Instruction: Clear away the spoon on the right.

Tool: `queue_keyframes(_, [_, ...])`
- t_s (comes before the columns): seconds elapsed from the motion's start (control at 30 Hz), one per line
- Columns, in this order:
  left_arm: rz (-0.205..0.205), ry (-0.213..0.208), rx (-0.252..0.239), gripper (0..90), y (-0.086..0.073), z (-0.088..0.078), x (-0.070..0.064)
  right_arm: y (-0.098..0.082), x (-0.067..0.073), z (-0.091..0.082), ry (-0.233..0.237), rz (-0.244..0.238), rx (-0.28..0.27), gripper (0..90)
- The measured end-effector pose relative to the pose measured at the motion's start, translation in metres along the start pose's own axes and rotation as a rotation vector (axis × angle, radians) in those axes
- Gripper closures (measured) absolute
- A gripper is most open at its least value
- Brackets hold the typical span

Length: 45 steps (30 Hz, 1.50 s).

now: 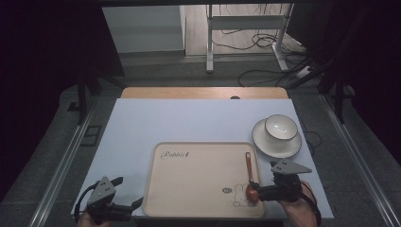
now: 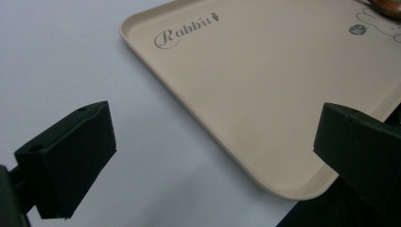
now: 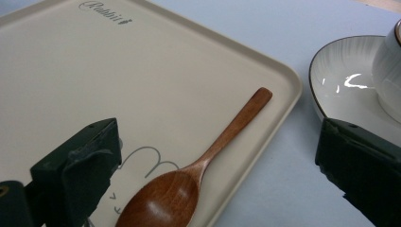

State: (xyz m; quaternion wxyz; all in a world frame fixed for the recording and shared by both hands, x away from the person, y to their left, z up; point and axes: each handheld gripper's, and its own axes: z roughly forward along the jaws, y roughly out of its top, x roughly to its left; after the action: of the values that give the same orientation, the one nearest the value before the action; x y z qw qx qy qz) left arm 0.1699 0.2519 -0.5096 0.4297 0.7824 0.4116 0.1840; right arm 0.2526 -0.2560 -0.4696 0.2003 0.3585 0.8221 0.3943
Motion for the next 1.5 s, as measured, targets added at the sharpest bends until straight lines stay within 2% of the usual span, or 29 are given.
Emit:
queue_keyframes(0.73, [0.0,0.001,-0.001,0.0,0.0,0.0,0.0,-0.015,-0.001,-0.022,-0.03,0.01,-0.033,0.0])
queue_keyframes(1.5, [-0.006,-0.001,-0.001,0.0,0.0,0.0,0.001,-0.037,-0.001,-0.043,-0.125,0.029,-0.058,0.0])
